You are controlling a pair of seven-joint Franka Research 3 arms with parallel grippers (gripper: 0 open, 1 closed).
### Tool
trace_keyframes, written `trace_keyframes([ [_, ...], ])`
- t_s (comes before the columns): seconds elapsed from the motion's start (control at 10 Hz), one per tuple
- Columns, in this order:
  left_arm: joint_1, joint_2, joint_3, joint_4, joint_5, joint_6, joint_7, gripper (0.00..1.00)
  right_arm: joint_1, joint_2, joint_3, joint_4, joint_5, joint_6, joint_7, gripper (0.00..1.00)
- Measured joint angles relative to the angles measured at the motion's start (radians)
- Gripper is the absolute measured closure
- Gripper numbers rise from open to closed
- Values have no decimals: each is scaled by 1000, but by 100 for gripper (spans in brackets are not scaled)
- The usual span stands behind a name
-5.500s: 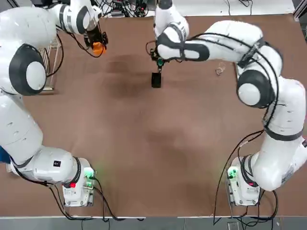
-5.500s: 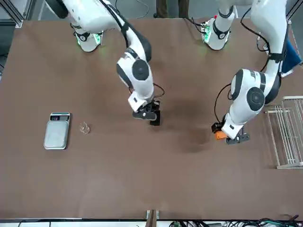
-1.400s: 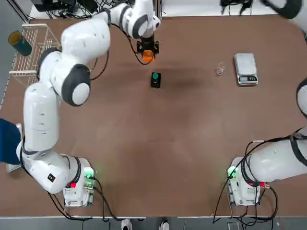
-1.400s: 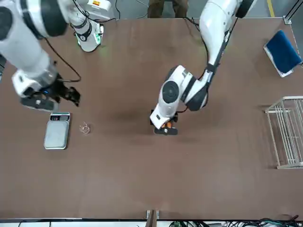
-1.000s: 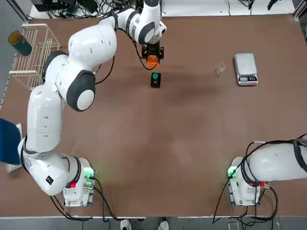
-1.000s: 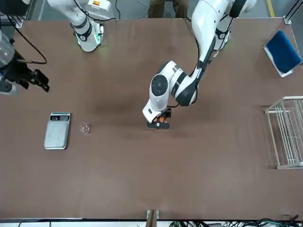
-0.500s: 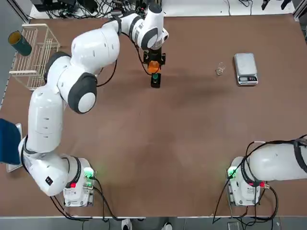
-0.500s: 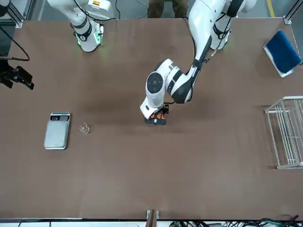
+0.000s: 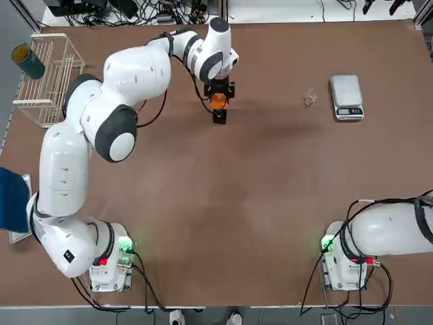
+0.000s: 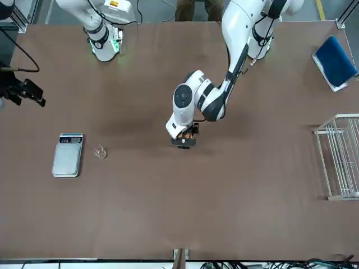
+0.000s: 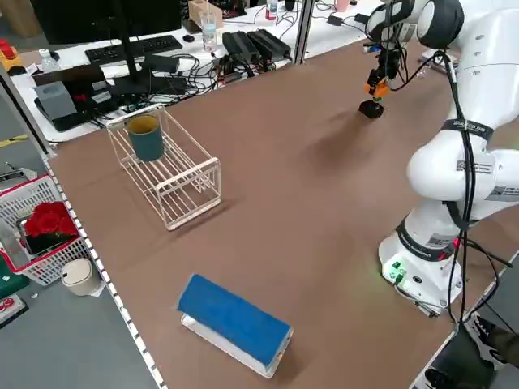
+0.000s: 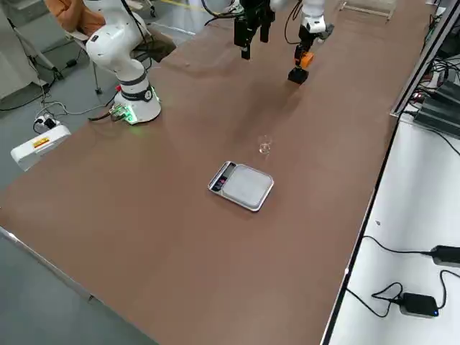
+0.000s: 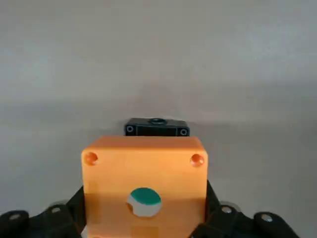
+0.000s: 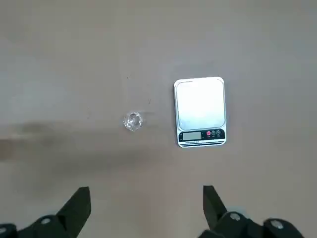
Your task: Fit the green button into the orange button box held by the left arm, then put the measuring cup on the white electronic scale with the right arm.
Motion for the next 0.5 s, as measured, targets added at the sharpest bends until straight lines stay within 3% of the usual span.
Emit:
trace_keyframes([
  [0.3, 2, -17, 2, -23, 0, 4, -1, 14, 3, 29, 3, -52, 1, 88, 18, 0],
  [0.5, 0, -19, 0, -28, 0, 4, -5, 14, 10, 53, 24, -127, 5, 200, 80, 0],
])
